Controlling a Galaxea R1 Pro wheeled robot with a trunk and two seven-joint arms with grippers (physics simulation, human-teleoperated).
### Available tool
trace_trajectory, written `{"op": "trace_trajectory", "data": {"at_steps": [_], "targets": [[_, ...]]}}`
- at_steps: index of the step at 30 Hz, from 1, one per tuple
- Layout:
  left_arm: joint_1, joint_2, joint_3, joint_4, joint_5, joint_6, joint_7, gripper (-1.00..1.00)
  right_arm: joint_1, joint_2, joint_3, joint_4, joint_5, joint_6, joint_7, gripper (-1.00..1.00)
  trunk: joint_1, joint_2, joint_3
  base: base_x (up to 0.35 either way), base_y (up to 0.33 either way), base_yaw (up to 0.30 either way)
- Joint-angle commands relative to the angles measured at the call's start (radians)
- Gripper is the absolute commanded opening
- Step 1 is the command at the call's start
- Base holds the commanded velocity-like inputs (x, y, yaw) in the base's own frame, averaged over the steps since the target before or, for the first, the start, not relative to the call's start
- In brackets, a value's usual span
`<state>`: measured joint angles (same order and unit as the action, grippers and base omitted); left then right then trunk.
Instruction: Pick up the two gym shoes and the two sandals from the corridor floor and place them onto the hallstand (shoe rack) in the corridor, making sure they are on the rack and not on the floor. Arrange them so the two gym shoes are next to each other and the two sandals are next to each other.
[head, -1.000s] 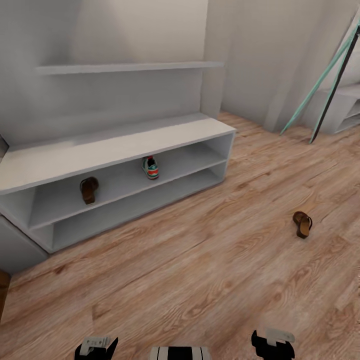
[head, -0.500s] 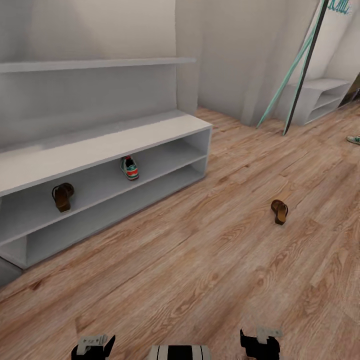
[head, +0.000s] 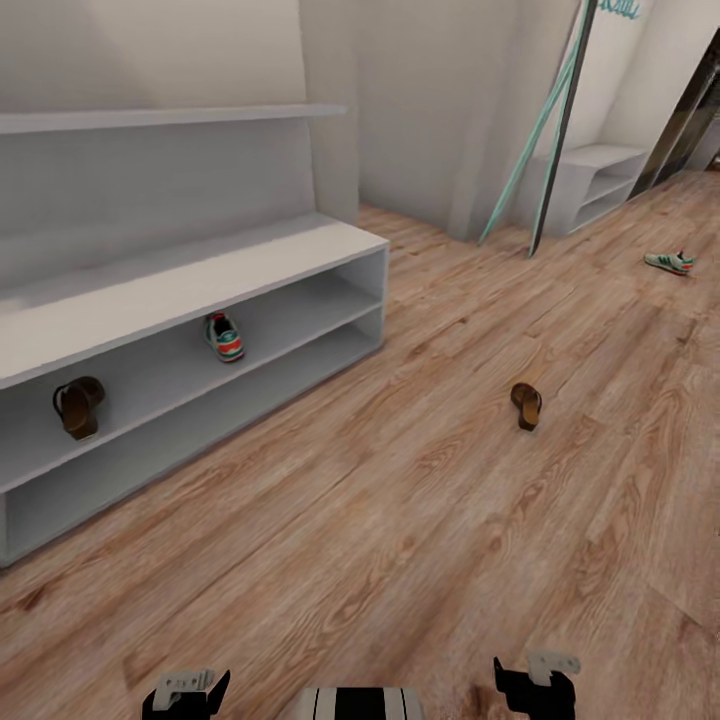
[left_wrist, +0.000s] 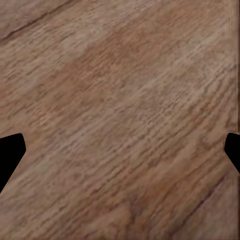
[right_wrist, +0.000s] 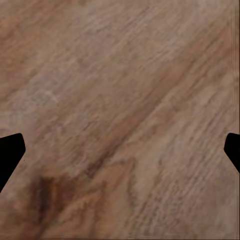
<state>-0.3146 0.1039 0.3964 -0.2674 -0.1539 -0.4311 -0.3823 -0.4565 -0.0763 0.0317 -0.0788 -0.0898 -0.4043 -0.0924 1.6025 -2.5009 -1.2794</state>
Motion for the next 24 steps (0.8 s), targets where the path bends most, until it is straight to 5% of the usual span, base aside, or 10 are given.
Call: {"op": "trace_trajectory", "data": {"at_steps": [1,2,6,24], "targets": [[-0.001,0.0,0.009,0.0,-0.01,-0.004,-0.004,1.0,-0.001,0.0,-0.003,0.001,-0.011,-0.004,0.001,1.0,0.0,0.0,-0.002,0.0,0.0,-0.205],[-0.001,0.0,0.009,0.0,-0.01,-0.004,-0.004,1.0,-0.001,-0.005,-0.035,0.0,-0.018,-0.004,0.001,1.0,0.0,0.0,-0.003,0.0,0.0,-0.208],[-0.001,-0.001,0.009,0.001,-0.01,-0.004,-0.004,1.0,-0.001,-0.02,-0.061,-0.001,-0.022,-0.004,0.002,1.0,0.0,0.0,-0.008,0.0,0.0,-0.209],[-0.001,-0.003,0.009,0.001,-0.012,-0.005,-0.004,1.0,-0.001,-0.03,-0.073,-0.001,-0.024,-0.004,0.002,1.0,0.0,0.0,-0.029,0.017,0.0,-0.217]]}}
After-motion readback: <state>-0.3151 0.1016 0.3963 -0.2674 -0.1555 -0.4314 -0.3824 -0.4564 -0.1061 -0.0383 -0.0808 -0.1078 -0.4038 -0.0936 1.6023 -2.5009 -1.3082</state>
